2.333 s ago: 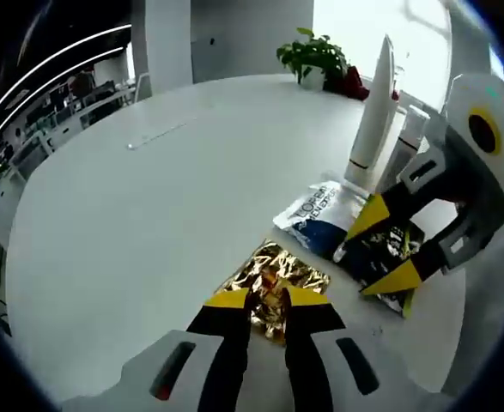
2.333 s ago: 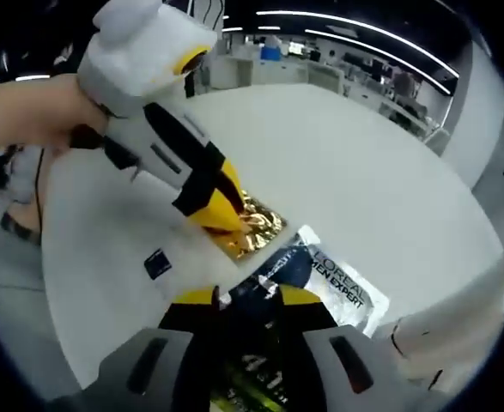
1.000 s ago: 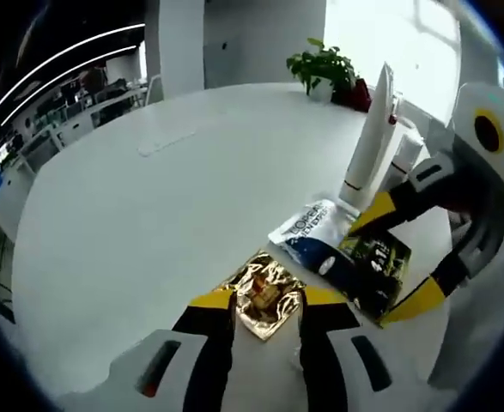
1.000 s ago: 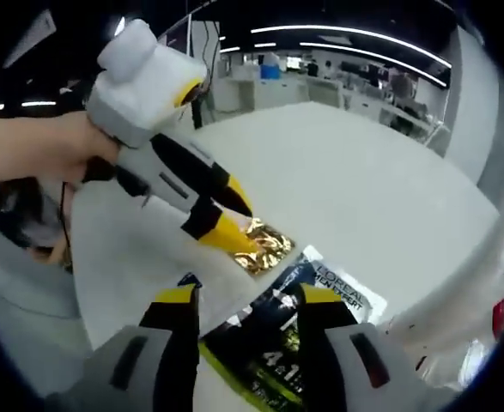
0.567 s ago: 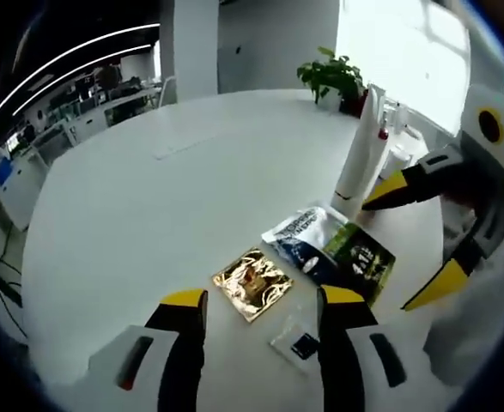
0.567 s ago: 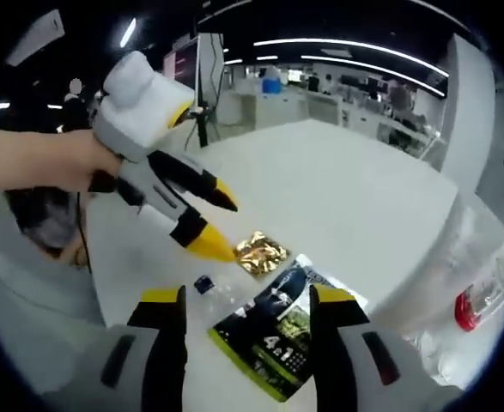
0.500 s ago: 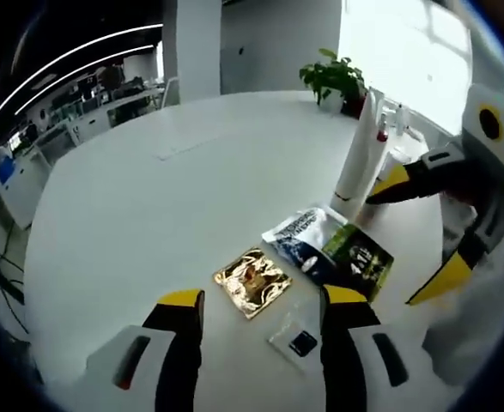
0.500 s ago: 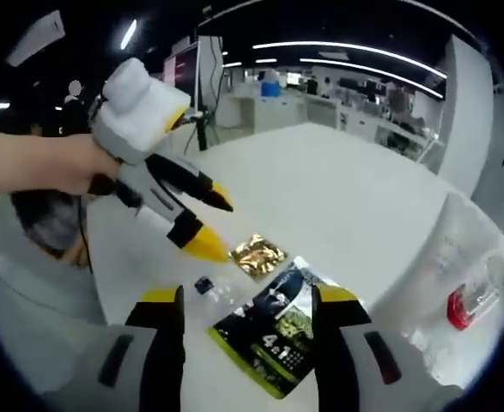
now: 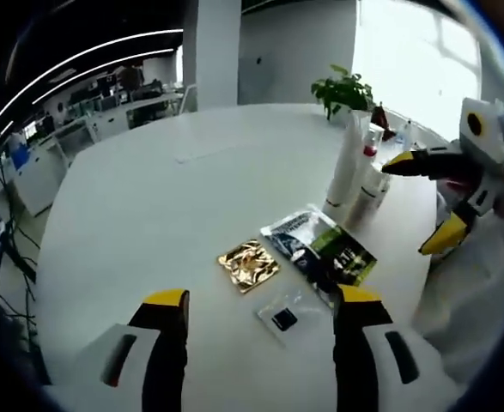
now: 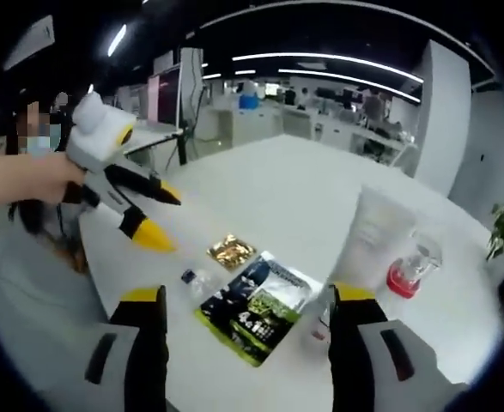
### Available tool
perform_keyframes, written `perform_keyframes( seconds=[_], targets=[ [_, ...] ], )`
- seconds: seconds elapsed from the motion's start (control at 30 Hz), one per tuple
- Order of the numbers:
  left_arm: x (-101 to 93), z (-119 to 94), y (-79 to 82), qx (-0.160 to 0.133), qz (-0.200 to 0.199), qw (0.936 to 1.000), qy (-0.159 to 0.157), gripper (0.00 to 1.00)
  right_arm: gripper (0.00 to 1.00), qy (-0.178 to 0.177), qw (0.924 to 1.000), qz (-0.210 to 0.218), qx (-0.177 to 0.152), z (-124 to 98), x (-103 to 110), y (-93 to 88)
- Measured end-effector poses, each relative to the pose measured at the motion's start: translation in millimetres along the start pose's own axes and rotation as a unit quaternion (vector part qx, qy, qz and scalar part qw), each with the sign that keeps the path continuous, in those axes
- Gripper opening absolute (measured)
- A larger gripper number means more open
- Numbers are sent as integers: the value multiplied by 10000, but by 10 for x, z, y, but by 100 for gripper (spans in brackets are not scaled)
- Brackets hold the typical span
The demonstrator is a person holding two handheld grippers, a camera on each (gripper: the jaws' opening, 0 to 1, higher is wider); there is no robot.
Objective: Arrange the skincare products in the storage area until every visible bottle or jar stands upright without overlapping.
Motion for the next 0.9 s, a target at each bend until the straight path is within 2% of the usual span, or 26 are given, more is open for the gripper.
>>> perform_keyframes(
  seconds=[0.23, 0.33, 0.47, 0.6, 0.7, 0.9],
  targets=[
    [-19, -198, -32, -138, -170, 9997, 131, 76, 86, -316, 9991, 299, -16, -257, -216, -104],
    [-13, -285, -47, -213, -280, 9990, 280, 82, 88, -409, 9984, 391, -32, -357, -286, -137],
    [-17, -403, -53, -338, -448, 9976, 403, 85, 91, -506, 9974, 510, -82, -465, -369, -180],
    [-28, -485, -49, -492, -539, 9961, 505, 89, 95, -619, 9960, 633, -136, -613, -445, -229],
    [-67, -623, -21, -723, -612, 9940, 552, 93, 97, -675, 9951, 704, -156, -694, -472, -283],
    [-150, -822, -71, -1016, -647, 9906, 646, 99, 99, -760, 9928, 907, -180, -875, -469, -411]
  ],
)
Point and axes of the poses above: the point that each gripper's makers call its tool centre point, and the gripper's own axes: z roughly forward along the fingers, x roughly to its left, y roughly out of its top, the point moved 5 cm from there along -z, roughly backward along the fingers, and after that the axes turned 2 degrees about x, right-handed, at the moved point
